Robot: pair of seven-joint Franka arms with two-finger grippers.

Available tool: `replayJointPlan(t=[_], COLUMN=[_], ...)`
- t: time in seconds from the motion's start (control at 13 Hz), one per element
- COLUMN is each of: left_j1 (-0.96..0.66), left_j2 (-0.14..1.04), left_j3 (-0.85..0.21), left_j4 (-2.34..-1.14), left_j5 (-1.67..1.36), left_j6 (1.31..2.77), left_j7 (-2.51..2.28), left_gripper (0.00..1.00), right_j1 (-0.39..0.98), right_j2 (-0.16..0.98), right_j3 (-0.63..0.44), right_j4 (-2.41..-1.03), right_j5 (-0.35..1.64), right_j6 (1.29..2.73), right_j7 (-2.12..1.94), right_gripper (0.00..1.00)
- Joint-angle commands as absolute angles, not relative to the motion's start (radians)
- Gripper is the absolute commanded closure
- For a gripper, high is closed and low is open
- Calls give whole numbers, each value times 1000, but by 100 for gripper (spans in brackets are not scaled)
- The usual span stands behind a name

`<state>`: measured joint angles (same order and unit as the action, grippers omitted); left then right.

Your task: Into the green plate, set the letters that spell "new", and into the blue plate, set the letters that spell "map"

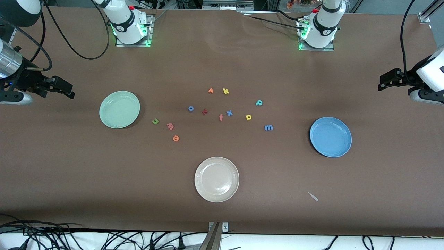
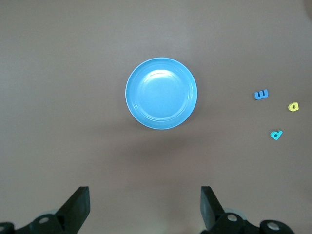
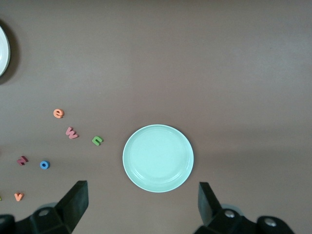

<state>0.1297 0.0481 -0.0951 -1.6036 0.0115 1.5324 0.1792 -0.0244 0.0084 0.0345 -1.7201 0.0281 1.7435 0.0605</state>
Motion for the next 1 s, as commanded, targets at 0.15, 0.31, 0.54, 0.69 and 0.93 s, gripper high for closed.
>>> replayJointPlan(t=[0.15, 0.31, 0.54, 0.69, 0.93], left_j1=[137, 133, 129, 130, 135], left_j2=[52, 54, 58, 58, 60], left_j3=[-100, -100, -101, -101, -100], left_j4=[-1594, -1594, -1598, -1598, -1598], left_j5=[-15, -15, -15, -29, -34], left_j6=[1534, 1534, 1536, 1536, 1539], left_j7=[184, 184, 184, 184, 184], left_gripper=[0, 0, 0, 0, 0], right_j1=[-26, -26, -26, -26, -26], right_j2=[3, 3, 3, 3, 3], right_j3=[37, 37, 37, 37, 37], right_j4=[-1726, -1726, -1726, -1727, -1727], right_j5=[26, 26, 26, 28, 28], right_j6=[1741, 1741, 1741, 1741, 1741], right_j7=[46, 45, 46, 44, 44], right_gripper=[0, 0, 0, 0, 0])
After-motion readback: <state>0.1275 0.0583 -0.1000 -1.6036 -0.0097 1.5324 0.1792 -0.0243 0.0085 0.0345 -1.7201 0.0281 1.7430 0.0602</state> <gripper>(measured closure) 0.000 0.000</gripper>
